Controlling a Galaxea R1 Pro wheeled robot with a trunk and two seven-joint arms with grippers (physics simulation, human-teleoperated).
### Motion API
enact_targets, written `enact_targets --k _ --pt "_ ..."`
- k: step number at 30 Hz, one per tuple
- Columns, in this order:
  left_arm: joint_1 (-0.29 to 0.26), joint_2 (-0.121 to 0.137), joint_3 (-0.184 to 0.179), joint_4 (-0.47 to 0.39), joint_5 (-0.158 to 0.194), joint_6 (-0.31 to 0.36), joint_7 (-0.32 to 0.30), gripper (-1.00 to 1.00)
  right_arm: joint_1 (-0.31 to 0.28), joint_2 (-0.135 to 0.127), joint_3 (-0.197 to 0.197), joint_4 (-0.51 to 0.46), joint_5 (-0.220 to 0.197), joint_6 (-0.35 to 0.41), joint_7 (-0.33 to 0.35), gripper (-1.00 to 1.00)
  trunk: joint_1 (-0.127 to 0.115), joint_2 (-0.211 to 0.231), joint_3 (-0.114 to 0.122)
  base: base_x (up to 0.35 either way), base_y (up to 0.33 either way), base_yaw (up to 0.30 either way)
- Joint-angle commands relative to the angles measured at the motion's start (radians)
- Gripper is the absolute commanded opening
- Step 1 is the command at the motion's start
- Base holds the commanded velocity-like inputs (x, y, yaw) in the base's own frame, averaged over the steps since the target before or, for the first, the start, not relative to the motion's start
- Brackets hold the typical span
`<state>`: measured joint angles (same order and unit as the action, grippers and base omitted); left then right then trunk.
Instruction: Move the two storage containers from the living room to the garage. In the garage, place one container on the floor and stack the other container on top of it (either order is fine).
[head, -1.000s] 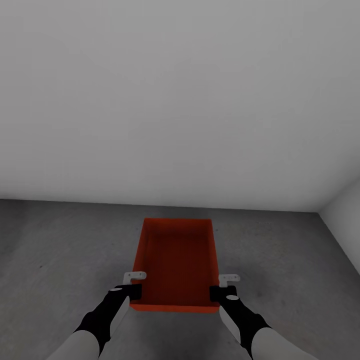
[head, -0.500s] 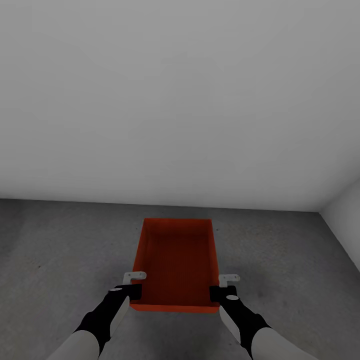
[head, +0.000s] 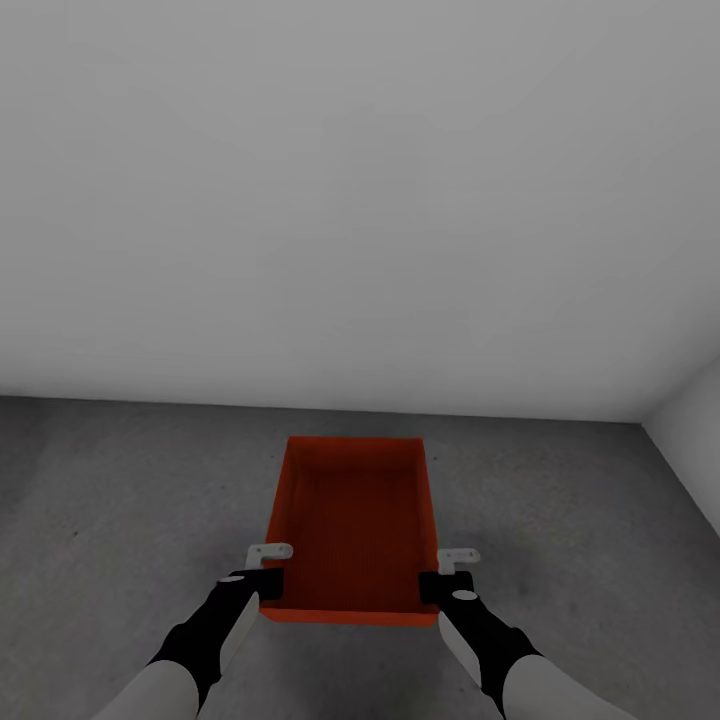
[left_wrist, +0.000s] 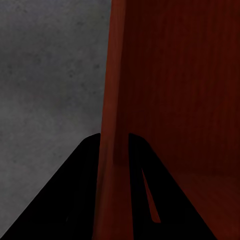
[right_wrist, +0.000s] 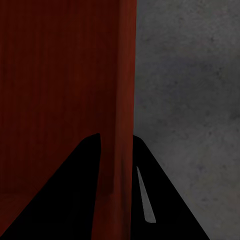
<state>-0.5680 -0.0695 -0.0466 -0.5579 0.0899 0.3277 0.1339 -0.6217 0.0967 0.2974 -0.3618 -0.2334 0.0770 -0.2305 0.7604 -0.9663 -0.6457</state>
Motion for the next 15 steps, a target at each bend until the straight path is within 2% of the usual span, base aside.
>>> enact_targets --k 1,15 --pt "0.000 0.004 0.040 0.000 -0.007 0.008 0.018 -1.00 -0.001 -0.002 -0.043 -0.005 0.012 -0.025 -0.092 -1.00 0.004 -0.008 -0.004 0.000 0.000 0.000" --pt "0.000 0.004 0.040 0.001 -0.007 0.008 0.018 -1.00 -0.001 -0.002 -0.043 -0.005 0.012 -0.031 -0.092 -1.00 0.058 -0.106 -0.048 0.000 0.000 0.000"
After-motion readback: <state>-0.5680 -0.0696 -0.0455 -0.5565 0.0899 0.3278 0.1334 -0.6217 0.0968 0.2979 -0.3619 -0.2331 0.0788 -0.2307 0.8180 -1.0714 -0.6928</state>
